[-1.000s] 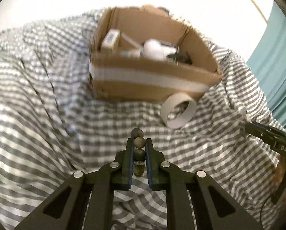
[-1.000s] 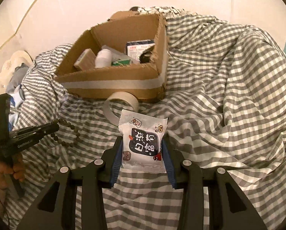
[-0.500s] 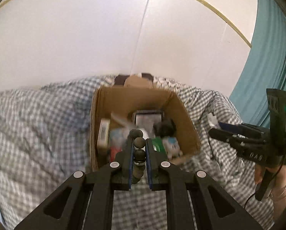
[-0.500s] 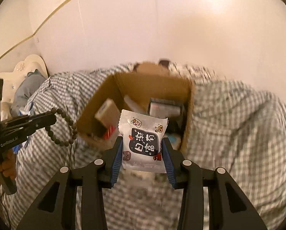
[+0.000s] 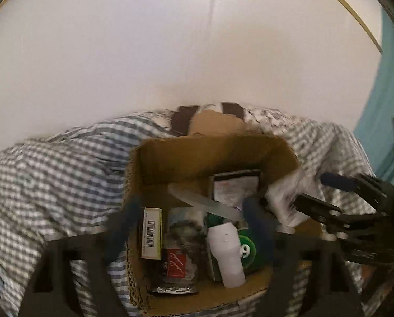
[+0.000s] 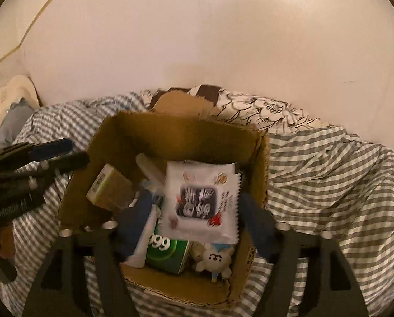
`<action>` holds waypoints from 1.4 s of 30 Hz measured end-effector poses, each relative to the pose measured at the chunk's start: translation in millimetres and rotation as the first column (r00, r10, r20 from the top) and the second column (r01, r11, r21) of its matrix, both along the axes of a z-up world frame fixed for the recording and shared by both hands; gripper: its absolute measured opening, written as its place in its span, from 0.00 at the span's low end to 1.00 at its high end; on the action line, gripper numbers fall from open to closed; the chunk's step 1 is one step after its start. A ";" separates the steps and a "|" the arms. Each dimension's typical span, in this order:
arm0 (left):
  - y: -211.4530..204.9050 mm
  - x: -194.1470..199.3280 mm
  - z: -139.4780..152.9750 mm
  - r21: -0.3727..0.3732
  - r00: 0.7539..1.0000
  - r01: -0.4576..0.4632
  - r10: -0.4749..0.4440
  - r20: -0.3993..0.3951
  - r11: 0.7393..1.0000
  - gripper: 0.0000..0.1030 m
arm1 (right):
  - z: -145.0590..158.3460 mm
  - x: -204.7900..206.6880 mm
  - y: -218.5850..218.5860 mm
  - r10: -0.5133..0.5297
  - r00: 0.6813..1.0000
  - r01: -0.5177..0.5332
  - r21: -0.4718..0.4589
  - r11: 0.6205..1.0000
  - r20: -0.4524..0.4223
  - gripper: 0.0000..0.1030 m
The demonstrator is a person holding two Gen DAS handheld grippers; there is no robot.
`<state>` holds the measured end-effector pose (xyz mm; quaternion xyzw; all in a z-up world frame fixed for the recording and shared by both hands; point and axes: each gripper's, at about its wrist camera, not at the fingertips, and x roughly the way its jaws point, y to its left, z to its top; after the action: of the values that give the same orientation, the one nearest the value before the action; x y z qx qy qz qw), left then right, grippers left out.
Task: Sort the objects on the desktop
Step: 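Grasp the bead bracelet with left tool and carry both items over the box, then open both tools over the box to drop the bracelet and snack packet, then lower the left tool onto the white paper tape roll and grasp it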
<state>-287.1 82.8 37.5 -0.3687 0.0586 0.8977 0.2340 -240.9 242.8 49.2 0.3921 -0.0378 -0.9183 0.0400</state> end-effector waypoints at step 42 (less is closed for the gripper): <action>19.0 140.0 -173.6 -0.008 0.957 -0.178 0.175 0.230 0.984 0.81 | -108.1 112.6 86.0 -0.145 0.985 0.154 -0.092 0.984 0.096 0.78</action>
<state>-147.1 101.8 -136.1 -0.4725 -0.0077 0.8666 0.1605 -128.3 328.7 -58.9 0.4262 -0.1144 -0.8973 -0.0114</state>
